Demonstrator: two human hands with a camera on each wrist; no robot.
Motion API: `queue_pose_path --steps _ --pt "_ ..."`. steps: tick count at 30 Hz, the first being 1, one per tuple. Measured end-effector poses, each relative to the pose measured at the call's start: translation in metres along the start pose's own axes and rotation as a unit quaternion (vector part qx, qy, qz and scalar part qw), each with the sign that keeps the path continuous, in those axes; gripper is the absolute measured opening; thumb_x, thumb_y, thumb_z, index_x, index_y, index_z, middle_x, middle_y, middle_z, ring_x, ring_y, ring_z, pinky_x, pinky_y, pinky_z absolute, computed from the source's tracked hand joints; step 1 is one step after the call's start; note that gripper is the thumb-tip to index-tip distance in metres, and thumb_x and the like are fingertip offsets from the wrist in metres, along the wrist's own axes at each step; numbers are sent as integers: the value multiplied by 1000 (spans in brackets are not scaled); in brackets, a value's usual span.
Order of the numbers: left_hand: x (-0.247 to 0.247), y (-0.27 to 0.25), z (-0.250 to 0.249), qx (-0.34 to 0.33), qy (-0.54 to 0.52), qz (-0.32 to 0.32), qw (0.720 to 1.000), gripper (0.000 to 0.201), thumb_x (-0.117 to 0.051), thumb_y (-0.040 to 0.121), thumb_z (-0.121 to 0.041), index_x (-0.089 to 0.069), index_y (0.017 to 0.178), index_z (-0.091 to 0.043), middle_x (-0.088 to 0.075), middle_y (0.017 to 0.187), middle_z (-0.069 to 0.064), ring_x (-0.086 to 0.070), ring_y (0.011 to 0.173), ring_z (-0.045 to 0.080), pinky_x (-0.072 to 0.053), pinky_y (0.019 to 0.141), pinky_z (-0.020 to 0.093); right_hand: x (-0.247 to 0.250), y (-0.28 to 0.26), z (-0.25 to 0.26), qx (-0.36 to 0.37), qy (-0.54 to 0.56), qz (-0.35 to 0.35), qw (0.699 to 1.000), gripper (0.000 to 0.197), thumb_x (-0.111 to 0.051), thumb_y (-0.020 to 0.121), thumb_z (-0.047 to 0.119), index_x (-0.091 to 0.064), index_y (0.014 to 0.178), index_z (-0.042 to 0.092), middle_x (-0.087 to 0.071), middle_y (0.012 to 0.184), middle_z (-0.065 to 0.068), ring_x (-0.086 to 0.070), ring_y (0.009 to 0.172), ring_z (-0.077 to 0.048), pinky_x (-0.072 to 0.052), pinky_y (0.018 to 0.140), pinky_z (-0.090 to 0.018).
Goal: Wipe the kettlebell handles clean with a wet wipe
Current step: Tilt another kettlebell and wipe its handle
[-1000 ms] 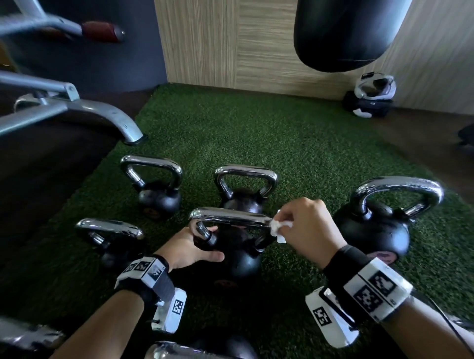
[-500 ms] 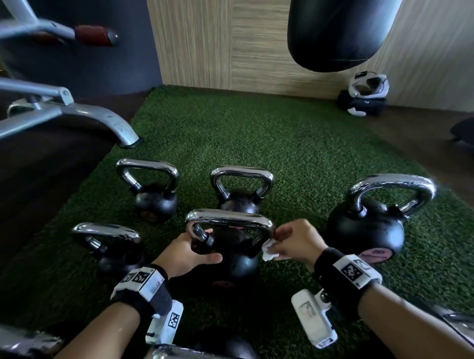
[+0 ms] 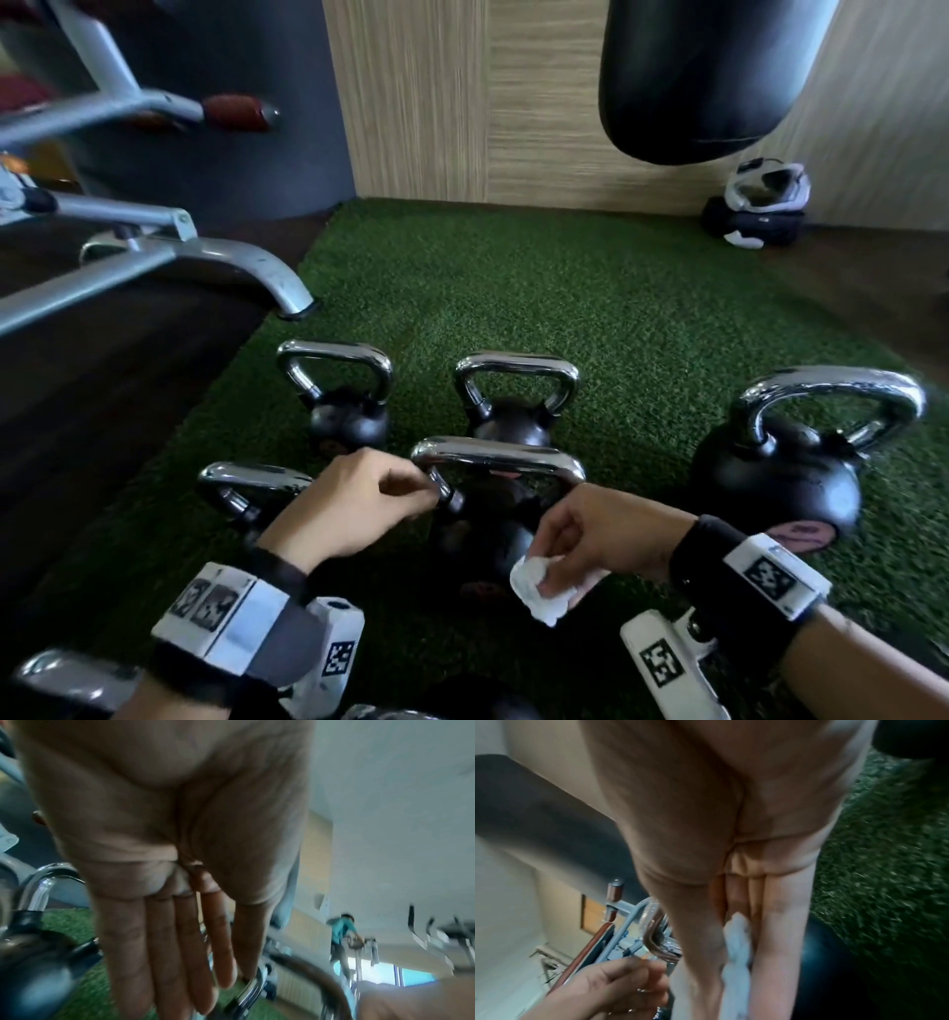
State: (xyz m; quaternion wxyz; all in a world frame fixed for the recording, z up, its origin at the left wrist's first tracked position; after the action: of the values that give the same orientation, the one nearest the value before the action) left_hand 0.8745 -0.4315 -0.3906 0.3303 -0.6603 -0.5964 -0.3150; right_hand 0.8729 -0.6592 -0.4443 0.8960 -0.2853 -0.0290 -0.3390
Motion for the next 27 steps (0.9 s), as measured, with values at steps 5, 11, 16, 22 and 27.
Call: queue_pose_path --steps 5,11,16,22,27 --pt "-4 -9 -48 -37 -195 78 977 33 -65 89 -49 -77 115 -32 -76 112 -21 -68 108 -5 -52 101 21 9 -21 61 167 8 -42 985 22 -86 74 -4 -80 88 12 -76 84 -7 -67 75 -13 -56 70 -23" --pt "-13 -4 -75 -18 -357 130 925 40 -56 96 -36 -73 123 -13 -78 113 2 -72 109 16 -60 93 30 37 -40 102 273 37 -192 942 25 -93 68 3 -74 79 15 -72 73 -2 -61 67 -21 -49 60 -33" --pt "-6 6 -77 -40 -372 99 922 38 -66 90 -39 -78 116 -14 -78 112 11 -73 110 28 -52 104 42 47 -45 108 301 -34 -348 887 27 -97 63 19 -70 69 19 -58 55 14 -46 51 0 -36 51 -16" --pt "17 11 -81 -76 -342 32 936 28 -69 93 -19 -75 120 -15 -77 116 -7 -71 112 8 -58 92 23 66 -49 92 318 -30 -371 872 26 -86 72 20 -60 75 17 -53 59 15 -43 55 -3 -36 55 -16" --pt "49 3 -87 -163 -77 -190 965 27 -76 91 -29 -76 118 -27 -74 109 -21 -63 87 -24 -42 73 -2 105 -33 -4 133 107 -507 845 19 -63 78 -1 -63 84 17 -61 78 0 -49 62 -12 -37 53 -24"
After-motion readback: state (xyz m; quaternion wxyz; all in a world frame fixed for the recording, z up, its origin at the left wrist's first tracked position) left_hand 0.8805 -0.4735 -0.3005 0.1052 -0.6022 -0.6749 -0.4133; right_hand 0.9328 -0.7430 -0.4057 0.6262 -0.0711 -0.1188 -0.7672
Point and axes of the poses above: each hand's wrist, its own y-axis towards the middle knuckle, its own x-axis out of the back of the hand, z = x × y, the point moved 9 cm from there along y, towards the middle knuckle
